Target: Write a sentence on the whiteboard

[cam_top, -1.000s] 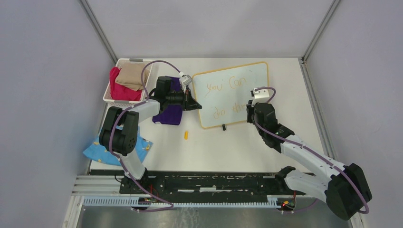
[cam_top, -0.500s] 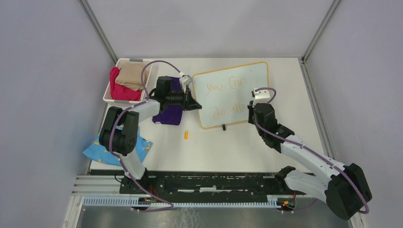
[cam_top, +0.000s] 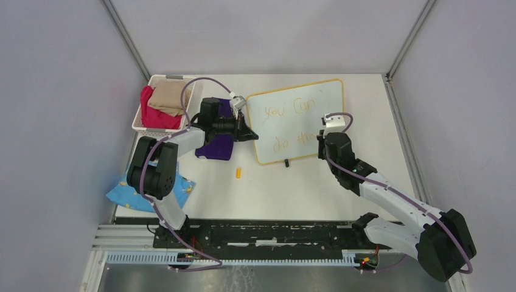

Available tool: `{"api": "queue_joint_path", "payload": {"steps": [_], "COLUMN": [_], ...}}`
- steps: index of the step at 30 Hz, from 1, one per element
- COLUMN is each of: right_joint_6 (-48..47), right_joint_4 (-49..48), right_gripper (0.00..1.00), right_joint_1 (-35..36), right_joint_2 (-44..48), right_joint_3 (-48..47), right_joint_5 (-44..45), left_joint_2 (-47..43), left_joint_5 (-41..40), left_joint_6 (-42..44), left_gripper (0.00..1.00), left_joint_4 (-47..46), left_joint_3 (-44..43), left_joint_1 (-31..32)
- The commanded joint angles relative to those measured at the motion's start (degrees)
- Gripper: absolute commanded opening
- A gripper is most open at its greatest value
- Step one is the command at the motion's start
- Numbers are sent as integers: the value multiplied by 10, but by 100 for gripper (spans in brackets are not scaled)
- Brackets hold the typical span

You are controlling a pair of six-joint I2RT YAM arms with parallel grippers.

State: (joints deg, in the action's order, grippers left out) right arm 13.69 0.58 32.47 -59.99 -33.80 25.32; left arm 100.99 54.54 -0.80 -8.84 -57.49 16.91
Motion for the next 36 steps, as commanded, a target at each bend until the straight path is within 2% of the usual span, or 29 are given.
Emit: {"api": "queue_joint_path", "payload": {"steps": [1,20,28,36], "right_joint_6": [-2,9,18,22], "right_joint_4": [8,-2,-43,12], "right_gripper": [0,0,0,0], "right_joint_1": [-4,-4,-4,-4], "right_joint_2": [1,1,19,64], "right_joint_3": [-2,7,22,5], "right_joint_5": [-6,-46,-72,-75], "left_joint_2": [22,21,23,23], "left_joint_5": [-84,-84,-86,-89], "left_joint_6": [75,75,74,76], "left_gripper": [2,2,2,2], "left_joint_4": [31,32,32,33], "left_joint_3": [4,4,4,4], "left_joint_1": [20,20,21,21]}}
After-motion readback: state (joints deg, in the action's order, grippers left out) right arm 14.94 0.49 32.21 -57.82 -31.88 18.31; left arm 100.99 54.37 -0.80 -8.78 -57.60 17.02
